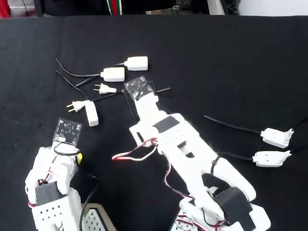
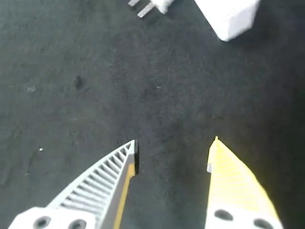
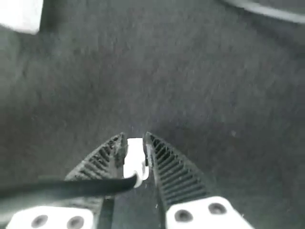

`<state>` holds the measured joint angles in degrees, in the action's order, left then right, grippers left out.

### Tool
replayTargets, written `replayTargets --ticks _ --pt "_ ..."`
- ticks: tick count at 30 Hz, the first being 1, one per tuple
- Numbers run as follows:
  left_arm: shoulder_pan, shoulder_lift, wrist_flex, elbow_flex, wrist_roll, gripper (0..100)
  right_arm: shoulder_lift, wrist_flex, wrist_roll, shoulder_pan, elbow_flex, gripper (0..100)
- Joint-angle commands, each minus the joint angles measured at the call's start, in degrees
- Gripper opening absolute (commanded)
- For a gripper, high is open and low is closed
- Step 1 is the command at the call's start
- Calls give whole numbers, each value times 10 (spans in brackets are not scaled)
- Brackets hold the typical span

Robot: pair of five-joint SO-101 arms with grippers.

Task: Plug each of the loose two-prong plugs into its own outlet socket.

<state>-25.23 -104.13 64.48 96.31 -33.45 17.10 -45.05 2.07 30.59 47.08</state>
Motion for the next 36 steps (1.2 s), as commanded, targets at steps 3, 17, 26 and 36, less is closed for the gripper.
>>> replayTargets --ticks 3,17,26,36 --pt "-62 -3 -42 4 59 245 -1 9 -4 -14 -67 11" --pt "17 3 -159 -82 189 250 30 -131 -8 -181 -138 11" --pt "116 285 -203 -247 295 281 34 -152 -8 -185 -138 11" --pt "194 783 -202 -517 347 285 34 -152 -8 -185 -137 11"
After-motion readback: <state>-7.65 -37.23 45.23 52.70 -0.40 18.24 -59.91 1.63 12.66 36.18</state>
